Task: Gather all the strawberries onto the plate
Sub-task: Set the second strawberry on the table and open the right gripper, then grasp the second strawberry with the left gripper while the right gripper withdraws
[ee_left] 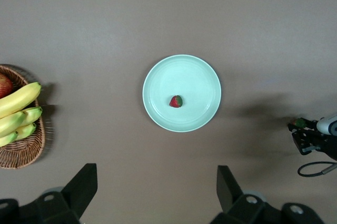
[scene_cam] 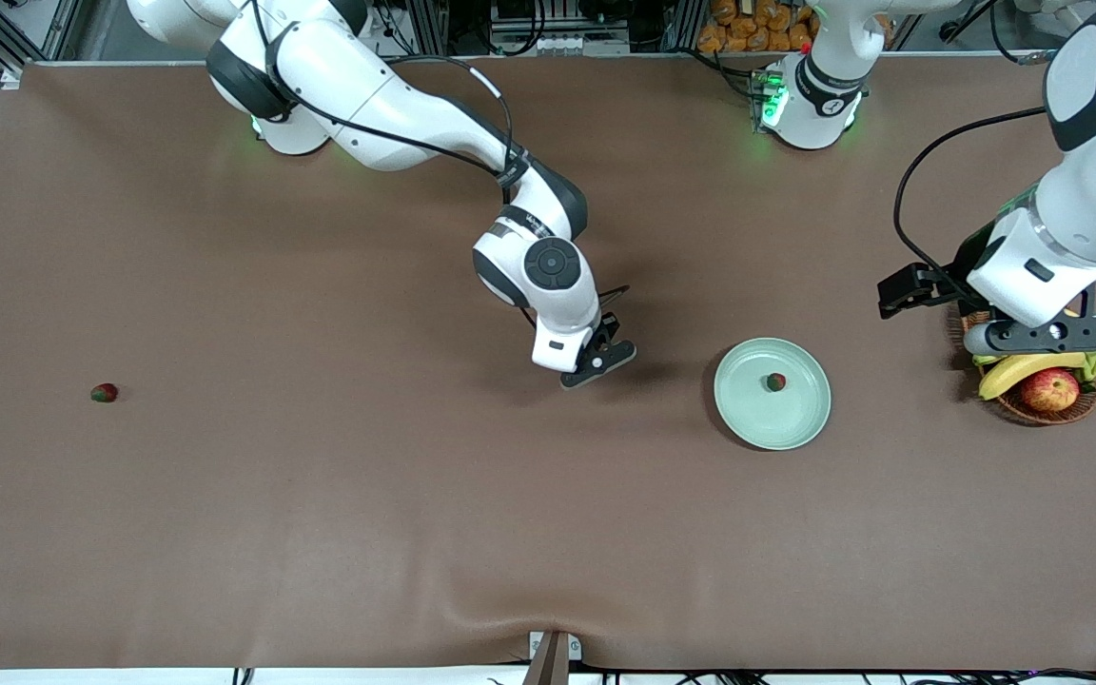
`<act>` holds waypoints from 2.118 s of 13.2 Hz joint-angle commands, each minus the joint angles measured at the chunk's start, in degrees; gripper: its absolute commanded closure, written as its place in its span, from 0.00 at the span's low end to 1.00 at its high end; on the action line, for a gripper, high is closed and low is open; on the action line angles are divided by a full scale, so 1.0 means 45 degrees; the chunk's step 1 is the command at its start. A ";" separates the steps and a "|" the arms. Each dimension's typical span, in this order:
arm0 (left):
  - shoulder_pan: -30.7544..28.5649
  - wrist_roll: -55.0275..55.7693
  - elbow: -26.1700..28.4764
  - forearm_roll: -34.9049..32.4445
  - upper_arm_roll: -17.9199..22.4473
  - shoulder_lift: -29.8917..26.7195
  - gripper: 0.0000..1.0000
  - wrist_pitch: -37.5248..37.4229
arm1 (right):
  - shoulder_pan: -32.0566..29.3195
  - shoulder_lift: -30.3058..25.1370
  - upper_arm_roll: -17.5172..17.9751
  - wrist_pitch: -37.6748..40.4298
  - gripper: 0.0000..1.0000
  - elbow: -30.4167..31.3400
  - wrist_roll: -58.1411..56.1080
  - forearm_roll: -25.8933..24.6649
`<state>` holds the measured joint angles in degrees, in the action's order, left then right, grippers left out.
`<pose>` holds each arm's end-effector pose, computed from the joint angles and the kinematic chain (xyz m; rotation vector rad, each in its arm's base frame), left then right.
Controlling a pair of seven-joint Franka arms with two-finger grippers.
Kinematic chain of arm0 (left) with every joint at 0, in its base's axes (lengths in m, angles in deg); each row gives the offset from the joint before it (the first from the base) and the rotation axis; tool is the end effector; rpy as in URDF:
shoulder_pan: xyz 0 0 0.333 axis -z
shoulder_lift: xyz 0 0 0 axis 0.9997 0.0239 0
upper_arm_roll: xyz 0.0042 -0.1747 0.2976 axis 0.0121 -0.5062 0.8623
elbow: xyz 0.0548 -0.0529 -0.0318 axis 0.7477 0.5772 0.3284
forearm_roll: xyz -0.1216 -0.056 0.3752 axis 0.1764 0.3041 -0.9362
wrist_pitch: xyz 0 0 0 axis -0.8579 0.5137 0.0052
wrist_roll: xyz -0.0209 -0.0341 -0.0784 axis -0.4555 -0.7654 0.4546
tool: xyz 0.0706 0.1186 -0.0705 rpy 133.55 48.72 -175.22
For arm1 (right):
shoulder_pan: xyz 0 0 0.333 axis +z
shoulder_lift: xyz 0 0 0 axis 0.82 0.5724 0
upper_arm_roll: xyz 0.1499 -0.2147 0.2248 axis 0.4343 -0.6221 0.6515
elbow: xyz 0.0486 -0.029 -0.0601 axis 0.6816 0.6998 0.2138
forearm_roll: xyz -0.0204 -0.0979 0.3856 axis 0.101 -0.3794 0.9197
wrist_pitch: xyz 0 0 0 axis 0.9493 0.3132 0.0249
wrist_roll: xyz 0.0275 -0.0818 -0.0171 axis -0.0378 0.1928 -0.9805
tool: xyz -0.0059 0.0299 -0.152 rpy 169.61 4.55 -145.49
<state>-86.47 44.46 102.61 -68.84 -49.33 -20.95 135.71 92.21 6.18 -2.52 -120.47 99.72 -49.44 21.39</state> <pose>0.6048 -0.1143 0.5465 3.1048 0.0389 -0.0723 0.5446 0.5841 0.1606 -2.9257 -0.6601 -0.0694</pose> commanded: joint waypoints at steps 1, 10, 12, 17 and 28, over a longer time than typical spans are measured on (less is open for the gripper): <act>0.0376 -0.0027 0.0091 0.0248 -0.0109 0.0277 0.00 0.0217 | -0.0185 -0.0306 -0.0127 0.0297 0.00 -0.0422 0.0127 0.0089; 0.3382 0.4967 0.0033 0.0228 -0.0149 0.2423 0.00 0.2614 | -0.4887 -0.3139 -0.0011 0.5450 0.00 -0.0149 -0.0591 0.0168; 0.4552 0.6626 0.0032 0.0170 -0.0130 0.3496 0.00 0.3766 | -0.6194 -0.3374 -0.0030 0.5863 0.00 0.0006 -0.1315 0.0129; 0.6372 1.0379 -0.0046 -0.0764 0.0007 0.6230 0.00 0.6737 | -0.9672 -0.3844 -0.0049 0.5884 0.00 0.1217 -0.4419 0.0090; 0.6648 1.1478 -0.0046 -0.1686 0.0065 0.8286 0.49 0.8674 | -1.4558 -0.3122 -0.0205 0.5552 0.00 0.2506 -0.7842 -0.1335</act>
<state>-56.81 94.35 103.51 -74.91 -49.25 15.55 174.25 29.21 -7.92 -4.51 -94.71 108.75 -84.34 16.91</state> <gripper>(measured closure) 0.322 0.000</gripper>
